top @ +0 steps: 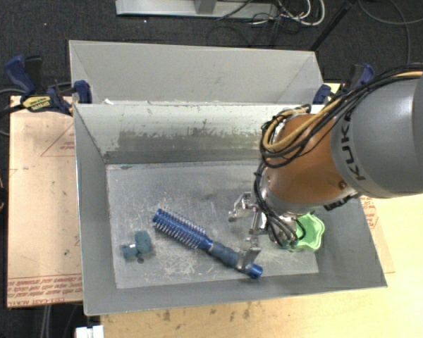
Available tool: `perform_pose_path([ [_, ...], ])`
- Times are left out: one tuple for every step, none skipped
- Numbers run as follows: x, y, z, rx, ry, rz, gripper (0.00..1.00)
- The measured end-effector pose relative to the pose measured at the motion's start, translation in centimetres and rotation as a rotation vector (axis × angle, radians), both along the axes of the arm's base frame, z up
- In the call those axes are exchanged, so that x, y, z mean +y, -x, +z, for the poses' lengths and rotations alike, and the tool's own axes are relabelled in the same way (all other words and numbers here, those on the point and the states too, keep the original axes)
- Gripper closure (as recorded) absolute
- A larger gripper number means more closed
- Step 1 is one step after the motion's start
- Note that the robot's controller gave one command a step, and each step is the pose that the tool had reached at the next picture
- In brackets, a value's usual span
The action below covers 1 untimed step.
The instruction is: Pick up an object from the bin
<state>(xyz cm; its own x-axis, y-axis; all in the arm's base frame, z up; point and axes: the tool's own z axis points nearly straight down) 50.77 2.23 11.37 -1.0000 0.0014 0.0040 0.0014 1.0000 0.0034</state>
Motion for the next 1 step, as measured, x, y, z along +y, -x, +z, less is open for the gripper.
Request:
perform_pose_path([
  [11.87, 0.60, -0.95, -0.006, -0.001, 0.240, 0.00],
])
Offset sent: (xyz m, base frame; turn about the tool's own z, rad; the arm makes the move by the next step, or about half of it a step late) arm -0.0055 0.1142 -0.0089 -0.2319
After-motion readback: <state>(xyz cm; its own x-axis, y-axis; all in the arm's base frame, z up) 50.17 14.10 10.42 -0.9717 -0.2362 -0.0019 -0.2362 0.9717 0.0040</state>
